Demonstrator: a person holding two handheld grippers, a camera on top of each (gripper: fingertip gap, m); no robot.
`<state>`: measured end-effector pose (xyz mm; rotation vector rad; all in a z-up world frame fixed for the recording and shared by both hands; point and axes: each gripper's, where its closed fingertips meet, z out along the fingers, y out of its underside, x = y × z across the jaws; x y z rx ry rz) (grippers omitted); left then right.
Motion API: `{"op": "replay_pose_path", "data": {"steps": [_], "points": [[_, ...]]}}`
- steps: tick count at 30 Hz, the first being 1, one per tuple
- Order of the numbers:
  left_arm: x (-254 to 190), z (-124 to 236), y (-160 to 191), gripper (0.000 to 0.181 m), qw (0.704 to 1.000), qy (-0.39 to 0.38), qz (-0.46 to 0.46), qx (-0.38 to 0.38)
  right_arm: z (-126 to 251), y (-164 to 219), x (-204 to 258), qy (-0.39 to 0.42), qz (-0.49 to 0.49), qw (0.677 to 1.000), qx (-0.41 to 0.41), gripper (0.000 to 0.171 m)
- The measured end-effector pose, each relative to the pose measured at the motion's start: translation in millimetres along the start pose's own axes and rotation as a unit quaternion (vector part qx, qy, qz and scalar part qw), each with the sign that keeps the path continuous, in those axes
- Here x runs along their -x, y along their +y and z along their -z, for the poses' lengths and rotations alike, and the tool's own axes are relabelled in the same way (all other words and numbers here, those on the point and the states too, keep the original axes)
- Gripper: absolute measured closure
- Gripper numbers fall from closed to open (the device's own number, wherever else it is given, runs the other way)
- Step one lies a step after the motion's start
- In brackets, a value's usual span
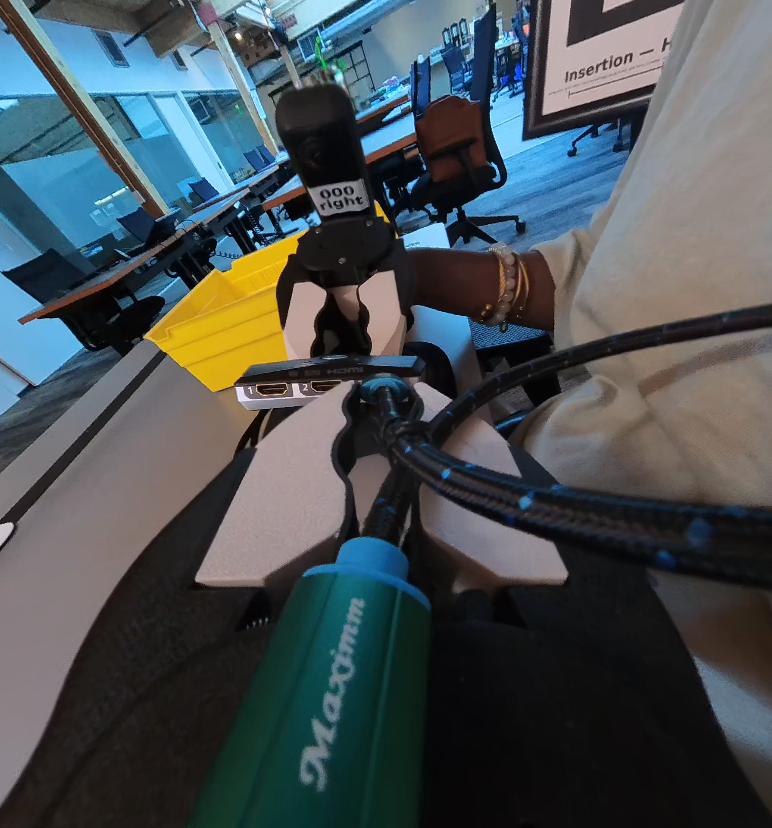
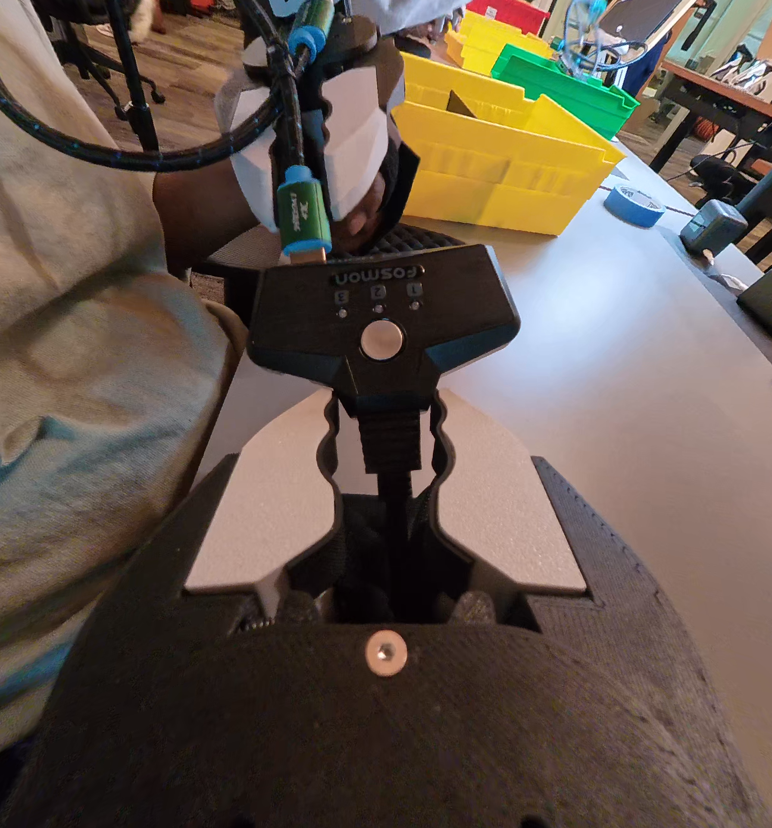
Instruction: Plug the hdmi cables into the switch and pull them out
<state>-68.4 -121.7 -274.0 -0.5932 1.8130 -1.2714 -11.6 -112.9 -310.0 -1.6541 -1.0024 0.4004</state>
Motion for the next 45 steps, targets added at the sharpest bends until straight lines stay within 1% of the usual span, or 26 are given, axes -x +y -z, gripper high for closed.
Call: {"op": "replay_pose_path", "data": {"steps": [6,10,14,21,24,26,27,28,29,30,33,35,36,37,38,40,42,43,44,45], "points": [[1,-2,3,0.160,1.000,0.010,0.018,-0.017,0,2,-1,0.000,-0.004,1.000,0.003,0.131],[5,-8,9,0.160,1.000,-0.009,0.000,0.015,-2,9,-6,0.008,-0.027,0.999,0.019,0.131],[8,-12,10,0.160,1.000,-0.017,-0.006,0.009,-1,10,-9,0.015,-0.034,0.999,0.013,0.132],[6,-13,14,0.160,1.000,-0.008,0.001,0.007,-3,12,-10,0.018,-0.033,0.999,0.018,0.132],[7,-13,17,0.159,1.000,-0.006,0.006,0.009,-3,16,-10,0.019,-0.028,0.999,0.036,0.131],[9,-10,16,0.159,1.000,-0.012,0.011,0.009,-2,11,-10,0.021,-0.018,0.999,0.024,0.131],[8,-9,21,0.146,0.999,-0.011,0.004,0.032,-1,4,-9,0.024,-0.017,1.000,0.007,0.131],[8,-7,26,0.130,0.999,-0.011,0.005,0.051,0,0,-10,0.030,-0.016,0.999,0.000,0.131],[10,-1,28,0.121,0.998,-0.017,0.011,0.063,3,-1,-12,0.038,-0.016,0.999,-0.001,0.131],[15,8,27,0.117,0.997,-0.033,0.015,0.070,6,-2,-13,0.045,-0.017,0.999,-0.002,0.131],[41,52,27,0.118,0.986,-0.127,0.002,0.106,15,0,-19,0.069,-0.019,0.997,0.002,0.131],[58,93,32,0.121,0.964,-0.209,-0.010,0.161,18,2,-22,0.079,-0.025,0.996,0.015,0.131],[67,118,33,0.125,0.946,-0.262,-0.014,0.193,16,4,-23,0.084,-0.025,0.996,0.028,0.131],[78,147,33,0.130,0.919,-0.325,-0.020,0.223,14,7,-24,0.089,-0.024,0.995,0.044,0.131],[87,180,32,0.133,0.886,-0.392,-0.020,0.248,11,11,-25,0.094,-0.024,0.993,0.061,0.131],[96,246,32,0.139,0.813,-0.511,0.013,0.279,2,23,-26,0.102,-0.027,0.989,0.108,0.131],[96,305,41,0.145,0.737,-0.607,0.070,0.289,-6,36,-27,0.106,-0.029,0.982,0.155,0.131],[93,325,49,0.146,0.710,-0.635,0.106,0.284,-10,42,-27,0.109,-0.027,0.978,0.177,0.132],[91,336,57,0.146,0.696,-0.650,0.144,0.268,-12,47,-28,0.113,-0.025,0.974,0.196,0.132],[92,341,63,0.146,0.694,-0.657,0.176,0.236,-14,50,-29,0.117,-0.025,0.971,0.208,0.132]]}}
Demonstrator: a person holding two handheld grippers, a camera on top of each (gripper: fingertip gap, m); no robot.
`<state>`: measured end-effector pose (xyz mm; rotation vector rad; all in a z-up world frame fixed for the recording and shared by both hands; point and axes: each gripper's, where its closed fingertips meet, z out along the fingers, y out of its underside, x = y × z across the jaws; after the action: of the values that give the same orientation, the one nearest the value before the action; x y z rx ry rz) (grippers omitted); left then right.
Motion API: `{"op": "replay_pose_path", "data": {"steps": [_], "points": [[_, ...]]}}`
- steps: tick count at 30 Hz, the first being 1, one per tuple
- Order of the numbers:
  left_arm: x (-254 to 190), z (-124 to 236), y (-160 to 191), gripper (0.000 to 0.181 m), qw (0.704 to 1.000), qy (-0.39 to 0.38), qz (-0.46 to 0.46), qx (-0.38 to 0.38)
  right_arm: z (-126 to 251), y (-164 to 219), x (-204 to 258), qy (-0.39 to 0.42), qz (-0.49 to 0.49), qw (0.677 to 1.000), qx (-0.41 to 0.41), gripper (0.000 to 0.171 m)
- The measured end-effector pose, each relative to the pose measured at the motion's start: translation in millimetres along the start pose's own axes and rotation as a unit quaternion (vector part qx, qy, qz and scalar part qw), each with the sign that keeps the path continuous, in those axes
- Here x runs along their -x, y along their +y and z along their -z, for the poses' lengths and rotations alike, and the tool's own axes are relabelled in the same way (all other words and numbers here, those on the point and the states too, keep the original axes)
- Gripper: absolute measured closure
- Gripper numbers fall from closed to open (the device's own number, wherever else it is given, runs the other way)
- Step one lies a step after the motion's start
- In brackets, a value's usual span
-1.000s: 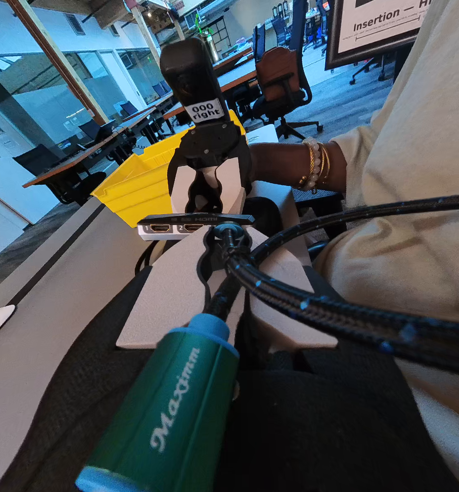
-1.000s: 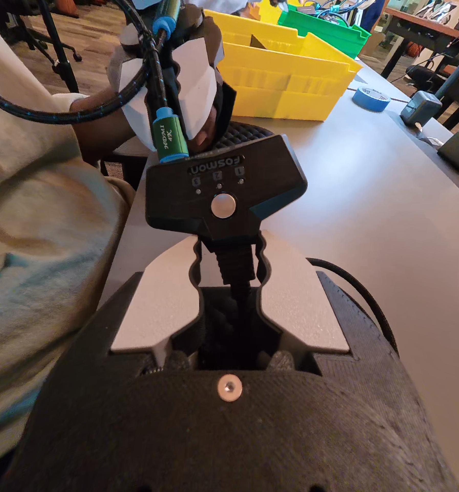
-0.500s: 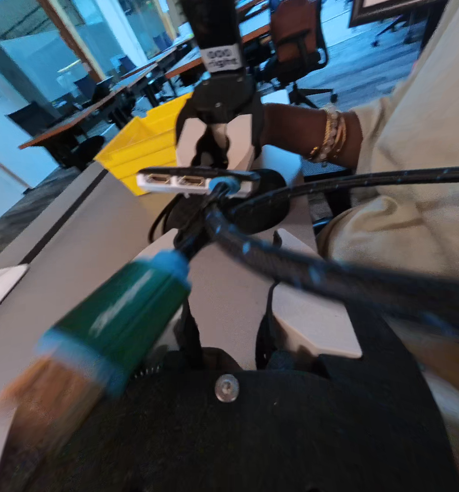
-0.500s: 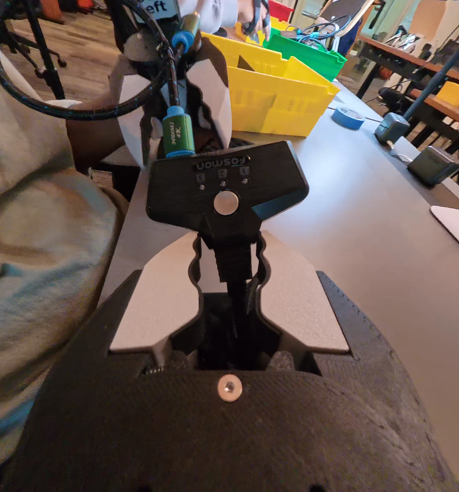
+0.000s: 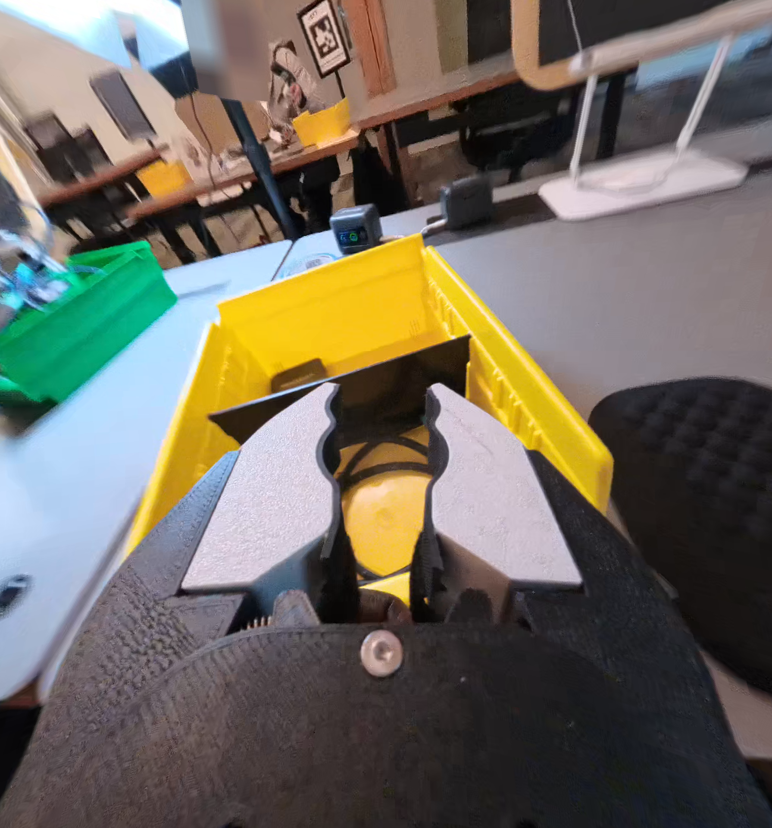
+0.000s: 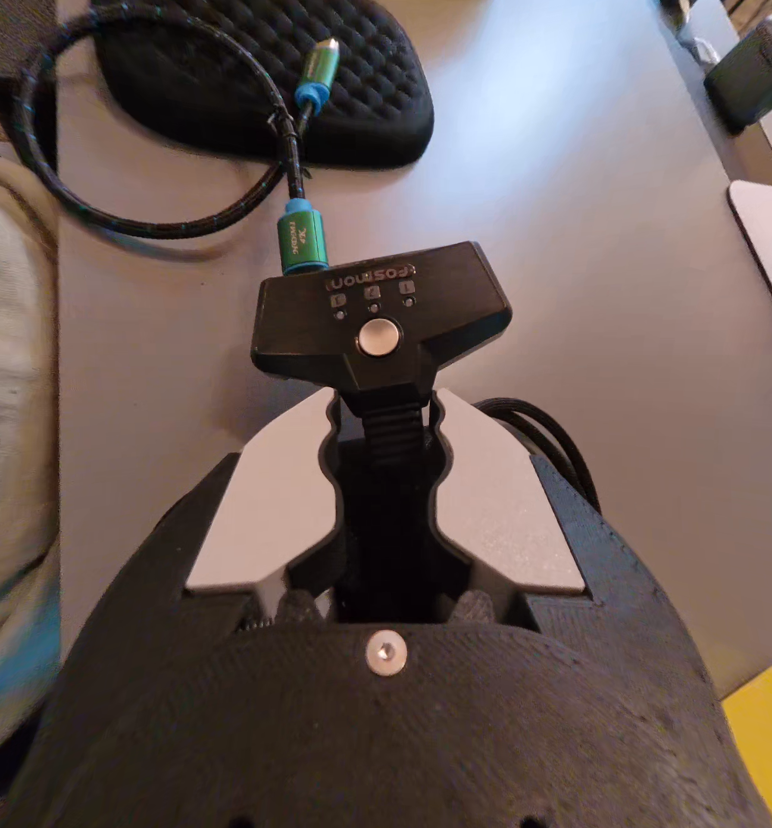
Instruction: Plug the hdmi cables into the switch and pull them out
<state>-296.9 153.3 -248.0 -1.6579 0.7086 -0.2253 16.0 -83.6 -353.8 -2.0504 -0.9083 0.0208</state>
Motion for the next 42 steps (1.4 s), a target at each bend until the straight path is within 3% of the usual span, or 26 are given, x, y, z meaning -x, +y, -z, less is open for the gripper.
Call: {"op": "replay_pose_path", "data": {"steps": [2,4,8,12,18,23,25,28,31,33,35,37,42], "points": [[-8,-9,2,0.146,0.996,0.052,0.076,-0.016,-1,-3,-2,0.008,-0.007,1.000,-0.008,0.133],[-24,-19,9,0.146,0.989,0.118,0.091,0.008,3,-8,-7,0.016,-0.016,0.999,-0.023,0.129],[-29,-34,53,0.150,0.967,0.150,0.037,0.201,17,-14,-17,0.042,-0.026,0.997,-0.053,0.126],[-44,-44,68,0.159,0.942,0.179,0.007,0.282,27,-20,-24,0.072,-0.018,0.994,-0.075,0.127],[-49,-47,108,0.151,0.902,0.171,-0.031,0.395,34,-21,-30,0.106,0.009,0.992,-0.062,0.128],[-44,-48,107,0.163,0.909,0.140,-0.064,0.387,41,-26,-38,0.139,0.022,0.987,-0.081,0.133],[-42,-45,96,0.164,0.927,0.140,-0.042,0.345,43,-27,-40,0.150,0.025,0.985,-0.080,0.133],[-21,-39,63,0.165,0.970,0.100,-0.007,0.222,45,-29,-43,0.163,0.032,0.983,-0.083,0.133],[19,-24,15,0.167,0.999,-0.001,0.021,0.046,47,-33,-45,0.174,0.034,0.979,-0.095,0.134],[24,-4,-26,0.168,0.993,-0.005,0.050,-0.110,47,-36,-44,0.175,0.036,0.979,-0.103,0.135],[18,21,-64,0.168,0.959,0.030,0.108,-0.261,47,-41,-43,0.181,0.041,0.976,-0.110,0.135],[9,46,-92,0.168,0.904,0.083,0.185,-0.377,48,-47,-42,0.184,0.049,0.974,-0.120,0.135],[-29,88,-130,0.169,0.760,0.178,0.298,-0.549,48,-74,-31,0.186,0.061,0.964,-0.179,0.136]]}}
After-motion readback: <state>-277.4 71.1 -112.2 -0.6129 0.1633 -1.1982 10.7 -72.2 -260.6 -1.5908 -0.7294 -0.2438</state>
